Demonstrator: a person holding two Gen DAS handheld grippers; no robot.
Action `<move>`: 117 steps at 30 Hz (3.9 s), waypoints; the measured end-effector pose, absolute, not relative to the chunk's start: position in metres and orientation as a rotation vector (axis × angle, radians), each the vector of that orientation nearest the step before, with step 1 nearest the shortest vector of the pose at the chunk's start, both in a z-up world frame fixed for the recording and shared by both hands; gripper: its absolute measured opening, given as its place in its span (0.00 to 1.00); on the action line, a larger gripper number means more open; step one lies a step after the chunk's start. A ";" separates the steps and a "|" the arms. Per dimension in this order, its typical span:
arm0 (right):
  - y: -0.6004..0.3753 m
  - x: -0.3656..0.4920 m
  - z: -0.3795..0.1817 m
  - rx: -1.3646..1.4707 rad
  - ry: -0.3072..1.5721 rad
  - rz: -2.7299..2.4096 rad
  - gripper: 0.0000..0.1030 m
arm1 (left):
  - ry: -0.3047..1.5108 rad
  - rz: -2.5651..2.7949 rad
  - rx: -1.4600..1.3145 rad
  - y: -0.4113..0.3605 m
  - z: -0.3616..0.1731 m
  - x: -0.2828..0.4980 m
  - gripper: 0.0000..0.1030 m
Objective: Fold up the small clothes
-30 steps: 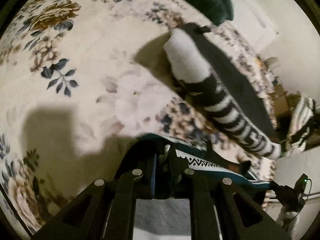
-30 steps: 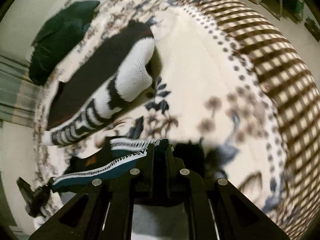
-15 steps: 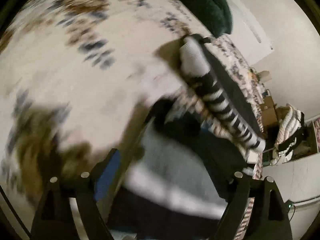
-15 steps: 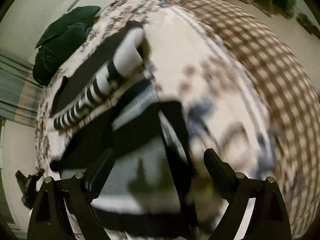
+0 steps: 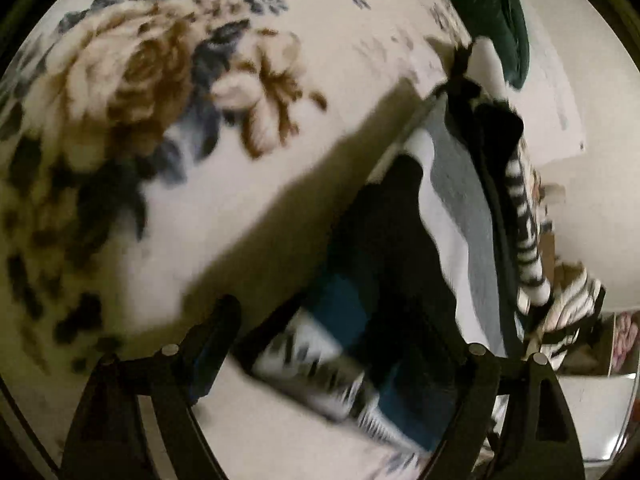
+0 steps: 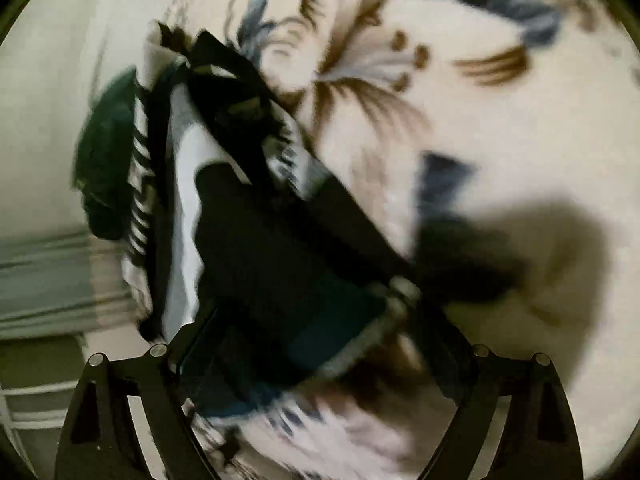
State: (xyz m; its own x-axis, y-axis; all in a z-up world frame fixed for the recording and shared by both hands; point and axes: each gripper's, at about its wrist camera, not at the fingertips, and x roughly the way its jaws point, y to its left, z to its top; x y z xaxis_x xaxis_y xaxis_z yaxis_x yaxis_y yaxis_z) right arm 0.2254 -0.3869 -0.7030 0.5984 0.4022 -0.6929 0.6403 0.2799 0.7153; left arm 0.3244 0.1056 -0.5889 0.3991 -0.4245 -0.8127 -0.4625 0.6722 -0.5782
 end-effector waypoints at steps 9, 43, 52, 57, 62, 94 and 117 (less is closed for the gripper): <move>-0.378 0.241 -0.714 1.445 0.836 -0.230 0.19 | 1.038 0.057 -0.868 0.103 -0.573 0.348 0.05; -0.421 0.264 -0.566 0.706 1.237 -0.243 0.51 | 1.410 -0.143 -0.487 0.090 -0.525 0.348 0.58; -0.381 0.364 -0.606 0.629 1.285 -0.168 0.51 | 1.366 -0.105 -0.319 0.043 -0.548 0.461 0.58; -0.384 0.380 -0.611 0.668 1.258 -0.186 0.51 | 1.265 -0.055 -0.392 0.068 -0.525 0.485 0.58; -0.390 0.370 -0.607 0.708 1.257 -0.193 0.51 | 1.262 -0.052 -0.403 0.082 -0.519 0.458 0.58; -0.422 0.384 -0.626 0.441 1.324 -0.275 0.56 | 1.327 -0.180 -0.116 0.059 -0.539 0.440 0.59; -0.415 0.401 -0.624 0.408 1.194 -0.282 0.10 | 1.176 -0.255 -0.186 0.031 -0.544 0.493 0.07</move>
State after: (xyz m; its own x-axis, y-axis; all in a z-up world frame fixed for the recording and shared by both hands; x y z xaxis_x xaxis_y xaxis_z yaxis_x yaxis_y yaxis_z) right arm 0.4008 -0.4147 -0.6238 0.3465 0.0018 -0.9380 0.4211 0.8933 0.1572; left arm 0.4933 0.0305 -0.5436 0.3611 -0.2926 -0.8854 0.1000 0.9562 -0.2752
